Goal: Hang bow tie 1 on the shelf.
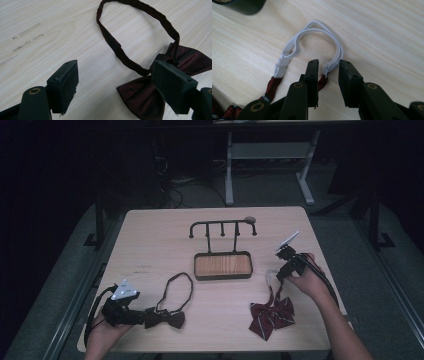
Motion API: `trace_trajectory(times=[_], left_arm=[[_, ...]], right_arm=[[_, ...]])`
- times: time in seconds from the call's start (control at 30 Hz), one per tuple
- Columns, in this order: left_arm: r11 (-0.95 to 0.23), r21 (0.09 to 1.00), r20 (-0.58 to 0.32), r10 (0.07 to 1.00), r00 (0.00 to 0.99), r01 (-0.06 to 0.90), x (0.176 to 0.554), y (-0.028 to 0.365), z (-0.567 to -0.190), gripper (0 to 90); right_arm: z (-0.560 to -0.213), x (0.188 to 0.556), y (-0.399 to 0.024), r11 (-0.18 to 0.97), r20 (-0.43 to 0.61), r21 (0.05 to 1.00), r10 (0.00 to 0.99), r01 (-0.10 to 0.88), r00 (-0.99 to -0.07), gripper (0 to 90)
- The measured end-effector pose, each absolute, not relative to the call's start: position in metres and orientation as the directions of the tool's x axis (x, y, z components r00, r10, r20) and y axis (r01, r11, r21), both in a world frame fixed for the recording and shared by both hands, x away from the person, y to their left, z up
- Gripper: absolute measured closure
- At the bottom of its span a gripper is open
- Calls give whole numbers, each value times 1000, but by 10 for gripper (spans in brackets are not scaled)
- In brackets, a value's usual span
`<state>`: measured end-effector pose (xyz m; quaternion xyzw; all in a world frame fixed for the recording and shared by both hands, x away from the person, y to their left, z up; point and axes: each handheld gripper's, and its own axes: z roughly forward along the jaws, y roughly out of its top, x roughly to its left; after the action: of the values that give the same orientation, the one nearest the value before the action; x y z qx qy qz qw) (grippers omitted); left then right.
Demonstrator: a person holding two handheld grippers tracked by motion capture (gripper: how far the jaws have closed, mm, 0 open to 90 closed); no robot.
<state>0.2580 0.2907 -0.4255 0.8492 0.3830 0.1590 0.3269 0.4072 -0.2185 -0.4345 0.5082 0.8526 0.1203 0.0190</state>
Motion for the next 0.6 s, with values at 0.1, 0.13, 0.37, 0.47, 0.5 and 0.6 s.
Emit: trace_trajectory(times=[0.1,0.13,0.37,0.47,0.5,0.6], left_arm=[[-496,674,19,753,657,548,258,290,-426,220],[-496,673,20,753,657,548,258,290,-426,220],[-495,674,19,753,657,548,258,290,-426,220],[-495,674,18,753,658,548,258,290,-426,220],[-495,674,18,753,658,548,258,290,-426,220],[-495,675,19,753,658,547,258,290,-426,219]], right_arm=[[-434,407,-218,448,76,226,877,865,-474,658],[-435,408,-218,445,79,225,878,867,-471,637],[-437,408,-216,454,71,207,877,867,-476,655],[-437,408,-215,454,67,208,877,866,-476,680],[-437,408,-215,456,68,206,876,866,-477,684],[-438,409,-214,463,65,195,874,865,-482,702]])
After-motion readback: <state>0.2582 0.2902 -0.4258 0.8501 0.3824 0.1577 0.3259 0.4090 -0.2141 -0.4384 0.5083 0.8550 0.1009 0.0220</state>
